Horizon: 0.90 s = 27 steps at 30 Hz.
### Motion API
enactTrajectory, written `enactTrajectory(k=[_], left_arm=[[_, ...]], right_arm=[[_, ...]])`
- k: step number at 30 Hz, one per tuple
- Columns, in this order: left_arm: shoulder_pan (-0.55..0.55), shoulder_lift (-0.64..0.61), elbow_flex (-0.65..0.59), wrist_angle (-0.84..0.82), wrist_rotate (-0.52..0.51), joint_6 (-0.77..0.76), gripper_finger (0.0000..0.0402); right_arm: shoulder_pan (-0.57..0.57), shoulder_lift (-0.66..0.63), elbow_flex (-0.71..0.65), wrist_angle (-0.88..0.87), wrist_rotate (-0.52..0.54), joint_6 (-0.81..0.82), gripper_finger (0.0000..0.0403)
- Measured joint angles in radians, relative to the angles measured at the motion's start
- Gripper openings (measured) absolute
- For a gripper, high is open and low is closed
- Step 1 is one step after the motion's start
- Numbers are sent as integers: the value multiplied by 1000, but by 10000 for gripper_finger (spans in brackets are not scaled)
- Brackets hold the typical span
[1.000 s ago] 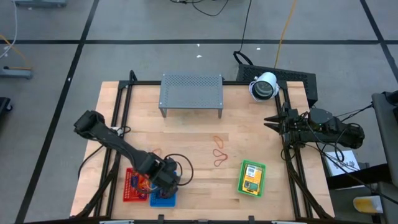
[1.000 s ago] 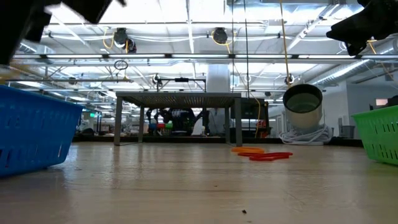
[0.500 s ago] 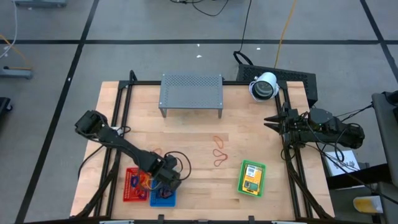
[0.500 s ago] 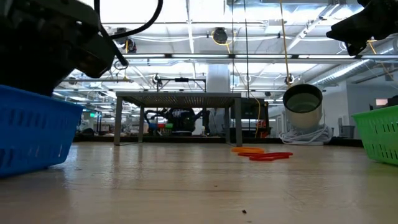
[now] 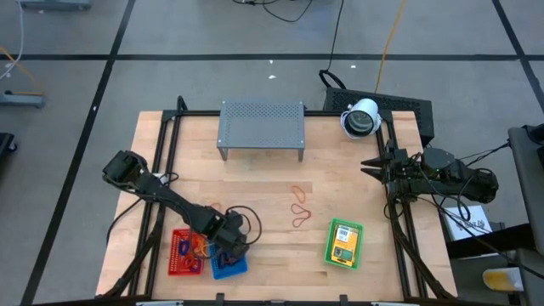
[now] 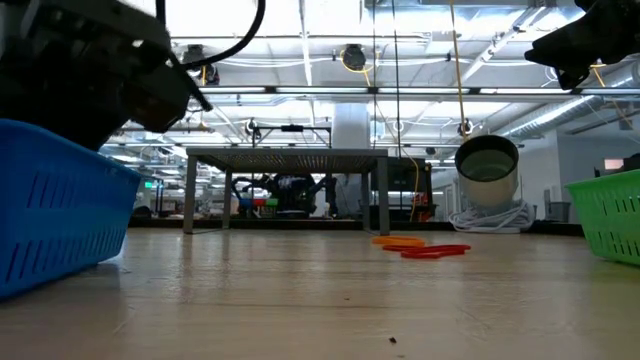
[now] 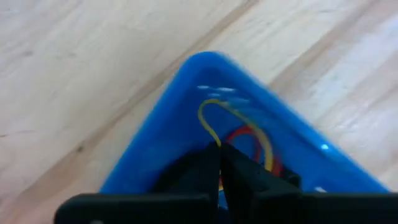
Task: Pick & Place Office Desk Supplies
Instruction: Put the yellow rubber band into the blue bin
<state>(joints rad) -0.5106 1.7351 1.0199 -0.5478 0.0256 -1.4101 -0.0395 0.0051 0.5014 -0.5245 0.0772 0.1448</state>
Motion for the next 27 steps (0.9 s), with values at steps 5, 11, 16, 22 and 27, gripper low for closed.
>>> enactTrajectory(k=[5, 11, 16, 22, 27], left_arm=[[0, 0, 11, 36, 16, 10, 6], [0, 0, 11, 29, 34, 20, 44], [0, 0, 11, 29, 45, 20, 106], [0, 0, 12, 63, 62, 24, 163], [1, -21, 12, 72, 62, 27, 188]], right_arm=[[0, 0, 0, 0, 0, 0, 89], [0, 0, 0, 0, 0, 0, 89], [0, 0, 0, 0, 0, 0, 89], [0, 0, 0, 0, 0, 0, 89], [0, 0, 0, 0, 0, 0, 89]])
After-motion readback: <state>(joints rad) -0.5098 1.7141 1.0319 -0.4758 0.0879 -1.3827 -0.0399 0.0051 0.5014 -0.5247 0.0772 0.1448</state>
